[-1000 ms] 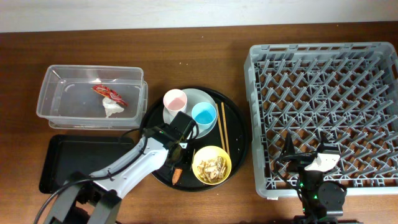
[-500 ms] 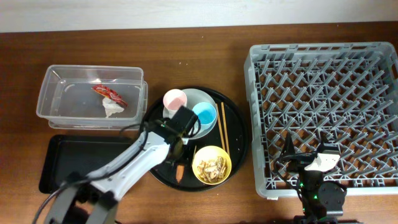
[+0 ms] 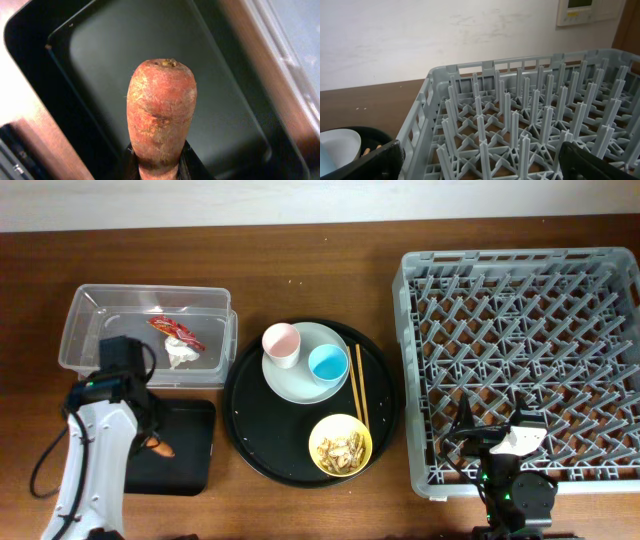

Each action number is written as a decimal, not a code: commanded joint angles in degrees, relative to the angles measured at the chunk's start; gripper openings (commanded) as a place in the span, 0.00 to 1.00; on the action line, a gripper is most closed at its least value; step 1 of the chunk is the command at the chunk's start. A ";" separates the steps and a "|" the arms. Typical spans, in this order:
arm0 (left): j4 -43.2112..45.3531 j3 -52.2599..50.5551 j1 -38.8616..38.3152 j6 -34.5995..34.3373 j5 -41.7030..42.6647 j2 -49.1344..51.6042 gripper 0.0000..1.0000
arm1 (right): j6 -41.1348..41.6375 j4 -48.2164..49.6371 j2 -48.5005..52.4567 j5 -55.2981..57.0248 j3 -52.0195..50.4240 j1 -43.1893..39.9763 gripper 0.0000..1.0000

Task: Sort waste into correct bins and load items into the dishwasher rack
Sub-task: 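Place the carrot onto the small black tray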

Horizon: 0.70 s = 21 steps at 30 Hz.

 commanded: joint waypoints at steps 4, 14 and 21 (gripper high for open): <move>6.47 -7.04 6.01 -2.29 3.21 -0.42 0.65 | 0.39 -0.17 -0.39 0.48 -0.42 0.20 0.98; 7.19 0.37 4.28 25.24 51.84 -7.41 0.57 | 0.39 -0.17 -0.39 0.48 -0.42 0.20 0.98; 11.10 0.37 -22.99 24.59 44.59 -9.66 0.48 | 0.39 -0.17 -0.39 0.48 -0.42 0.20 0.98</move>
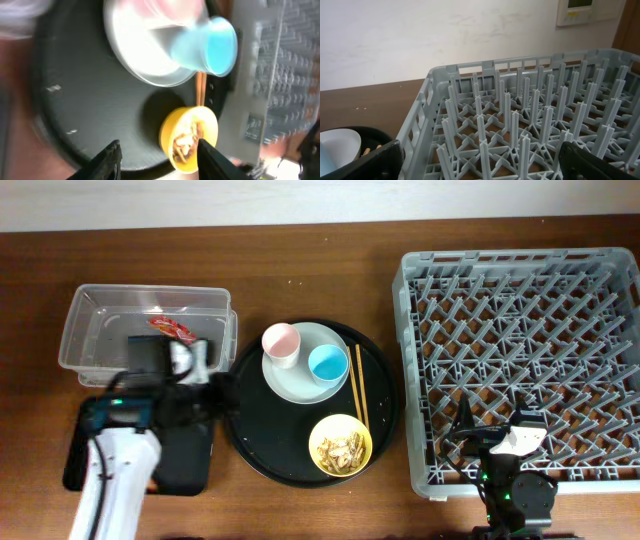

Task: Sort waste into correct bins and load items into the dishwasher rack
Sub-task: 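Place the carrot onto the small black tray, then grasp the rim of the yellow bowl with the left gripper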

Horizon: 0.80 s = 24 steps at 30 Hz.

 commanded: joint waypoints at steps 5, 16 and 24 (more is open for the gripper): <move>7.72 0.79 -28.92 -5.49 -21.57 -0.26 0.49 | 0.42 -0.13 -0.37 0.50 -0.42 0.20 0.98; 12.13 0.79 -39.39 -6.12 -25.94 16.59 0.45 | 0.42 -0.15 -0.37 0.48 -0.42 0.20 0.98; 11.87 0.22 -39.39 -6.10 -28.20 21.90 0.45 | 0.42 -0.13 -0.37 0.50 -0.42 0.20 0.98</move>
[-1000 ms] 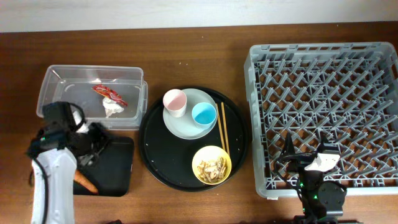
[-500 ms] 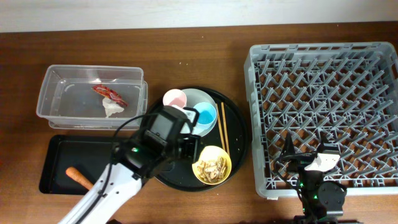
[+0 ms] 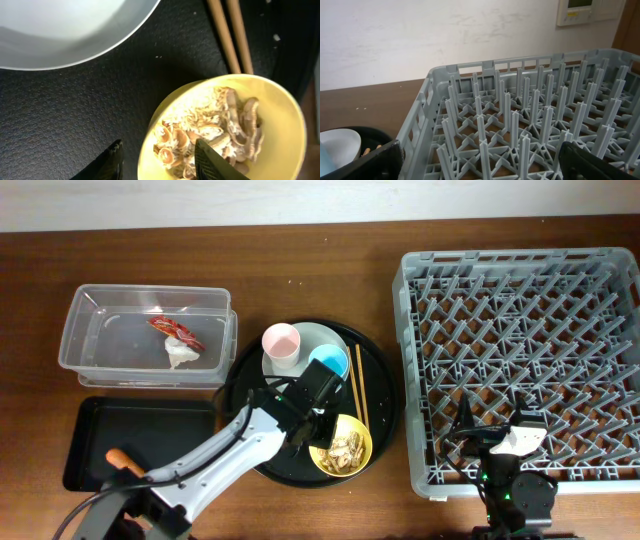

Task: Sort waste into correct bins and load items into the dishwasher rack
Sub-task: 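Grasp the rim of the yellow bowl with the left gripper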

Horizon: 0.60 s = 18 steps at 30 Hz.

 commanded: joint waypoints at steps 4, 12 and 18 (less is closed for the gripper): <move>-0.24 -0.33 -0.09 -0.52 -4.96 2.93 0.21 | 0.46 -0.15 -0.37 0.50 -0.42 0.20 0.98; -4.81 -0.13 5.25 -0.50 -9.73 2.91 0.04 | 0.46 -0.15 -0.37 0.50 -0.42 0.20 0.98; -18.75 6.21 12.13 -0.52 -25.73 1.99 0.02 | 0.46 -0.15 -0.37 0.50 -0.42 0.20 0.98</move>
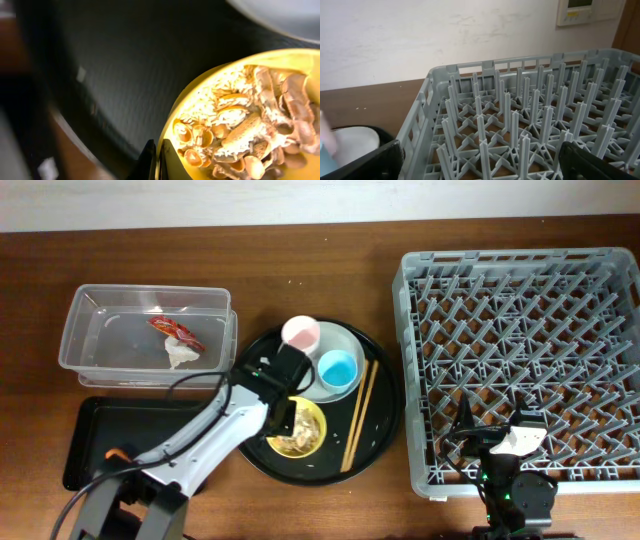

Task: Sort waste into correct bins and load items into the dishwasher rack
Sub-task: 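Grasp the rim of the yellow bowl with the left gripper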

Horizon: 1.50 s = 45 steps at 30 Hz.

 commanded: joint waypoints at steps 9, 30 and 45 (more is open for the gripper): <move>-4.20 3.41 2.97 -0.11 -9.44 -0.90 0.42 | 0.42 -0.15 -0.37 0.50 -0.42 0.20 0.98; 10.03 3.52 2.95 21.97 11.61 0.07 0.47 | 0.42 -0.13 -0.37 0.50 -0.42 0.20 0.98; 10.03 3.48 2.84 21.94 15.19 5.27 0.41 | 0.42 -0.13 -0.37 0.50 -0.42 0.20 0.98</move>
